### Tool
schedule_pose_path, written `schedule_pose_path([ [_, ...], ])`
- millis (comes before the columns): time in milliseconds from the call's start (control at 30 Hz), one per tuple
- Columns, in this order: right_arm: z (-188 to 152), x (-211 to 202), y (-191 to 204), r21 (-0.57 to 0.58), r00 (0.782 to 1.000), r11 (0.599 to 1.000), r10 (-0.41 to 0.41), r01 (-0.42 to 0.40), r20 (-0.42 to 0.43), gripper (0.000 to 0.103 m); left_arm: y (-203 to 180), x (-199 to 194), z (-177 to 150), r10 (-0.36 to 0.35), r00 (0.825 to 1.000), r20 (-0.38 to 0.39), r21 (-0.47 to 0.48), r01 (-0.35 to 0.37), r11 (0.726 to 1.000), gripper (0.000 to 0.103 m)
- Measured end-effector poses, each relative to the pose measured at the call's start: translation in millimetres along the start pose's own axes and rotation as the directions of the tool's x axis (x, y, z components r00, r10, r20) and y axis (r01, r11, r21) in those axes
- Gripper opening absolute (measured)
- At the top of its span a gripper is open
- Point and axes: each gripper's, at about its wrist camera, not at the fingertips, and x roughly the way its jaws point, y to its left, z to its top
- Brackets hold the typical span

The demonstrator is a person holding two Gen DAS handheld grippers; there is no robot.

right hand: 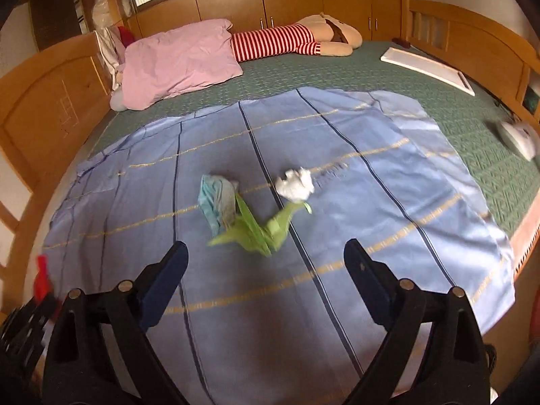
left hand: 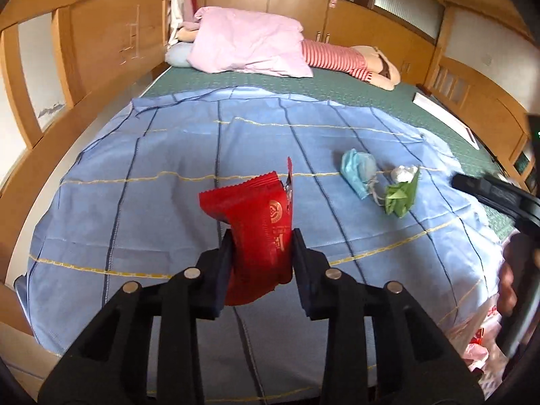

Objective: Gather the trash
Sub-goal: 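Grasp the green paper crane with the right gripper while the left gripper holds the red packet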

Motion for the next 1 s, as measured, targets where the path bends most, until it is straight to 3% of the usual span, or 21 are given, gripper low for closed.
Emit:
schedule_pose_path([
  [67, 8.5, 30.3, 16.8, -0.045, 0.999, 0.999, -0.007, 0.005, -0.038, 0.089, 7.7, 2.0, 2.0, 0.003, 1.0, -0.013, -0.033, -0.003, 0.999, 0.033],
  [133, 10.4, 54.1, 27.9, -0.085, 0.997, 0.995, -0.057, 0.051, -0.06, 0.077, 16.2, 5.7, 3.6, 0.021, 0.999, -0.027, -0.065, -0.023, 0.998, 0.031],
  [200, 9.1, 78.8, 36.4, -0.129, 0.989, 0.987, -0.111, 0.098, -0.102, 0.045, 22.2, 8.1, 3.5, 0.023, 0.999, -0.039, -0.09, -0.027, 0.996, 0.031],
  [233, 7.5, 86.2, 37.3, -0.133, 0.985, 0.985, -0.124, 0.108, -0.123, 0.037, 24.2, 8.4, 3.7, 0.024, 0.999, -0.039, -0.099, -0.028, 0.995, 0.031],
  [267, 5.1, 89.9, 36.9, -0.121, 0.983, 0.988, -0.118, 0.101, -0.141, 0.023, 26.4, 7.8, 4.2, 0.031, 0.999, -0.036, -0.105, -0.034, 0.994, 0.031],
  [300, 2.0, 87.8, 35.8, -0.094, 0.985, 0.993, -0.09, 0.076, -0.149, 0.015, 27.8, 6.8, 4.6, 0.04, 0.999, -0.031, -0.107, -0.043, 0.993, 0.031],
  [400, -13.0, 65.6, 45.4, -0.092, 0.991, 0.995, -0.037, 0.025, -0.129, 0.006, 28.4, 3.2, 6.6, 0.045, 0.999, -0.018, -0.114, -0.047, 0.992, 0.031],
  [500, -27.5, 39.0, 56.8, -0.075, 0.991, 0.995, 0.054, -0.064, -0.119, 0.004, 29.1, 3.0, 6.2, 0.045, 0.999, -0.017, -0.121, -0.047, 0.992, 0.031],
  [567, -37.7, 25.4, 59.9, -0.023, 0.975, 0.985, 0.167, -0.172, -0.148, 0.004, 30.0, 2.7, 5.7, 0.051, 0.999, -0.016, -0.122, -0.052, 0.991, 0.031],
  [633, -47.5, 19.1, 61.8, 0.05, 0.941, 0.958, 0.288, -0.284, -0.177, 0.004, 32.4, 2.8, 5.2, 0.054, 0.998, -0.017, -0.126, -0.056, 0.99, 0.031],
  [700, -56.1, 24.0, 63.3, 0.131, 0.89, 0.919, 0.393, -0.372, -0.23, 0.004, 35.7, 2.3, 4.6, 0.055, 0.998, -0.023, -0.138, -0.058, 0.989, 0.031],
  [733, -59.6, 28.4, 65.1, 0.132, 0.894, 0.928, 0.372, -0.35, -0.25, 0.004, 37.8, 2.4, 4.3, 0.055, 0.998, -0.026, -0.143, -0.058, 0.988, 0.031],
  [833, -63.1, 30.8, 68.0, 0.059, 0.952, 0.981, 0.195, -0.186, -0.237, 0.008, 42.4, 1.6, 4.3, 0.06, 0.998, -0.026, -0.152, -0.063, 0.986, 0.031],
  [867, -64.0, 28.3, 67.8, 0.039, 0.967, 0.991, 0.133, -0.127, -0.215, 0.024, 43.6, 1.3, 4.8, 0.06, 0.998, -0.025, -0.154, -0.063, 0.986, 0.031],
  [900, -64.5, 25.9, 66.5, 0.03, 0.974, 0.994, 0.105, -0.101, -0.2, 0.048, 44.3, 0.7, 5.2, 0.059, 0.998, -0.023, -0.155, -0.062, 0.986, 0.031],
  [967, -65.6, 18.3, 67.2, 0.013, 0.986, 0.998, 0.066, -0.065, -0.155, 0.063, 44.5, 0.0, 5.8, 0.06, 0.998, -0.021, -0.159, -0.062, 0.985, 0.031],
  [1000, -66.4, 14.4, 66.9, -0.002, 0.991, 0.999, 0.042, -0.042, -0.127, 0.063, 44.2, -0.1, 6.2, 0.058, 0.998, -0.02, -0.159, -0.06, 0.985, 0.031],
])
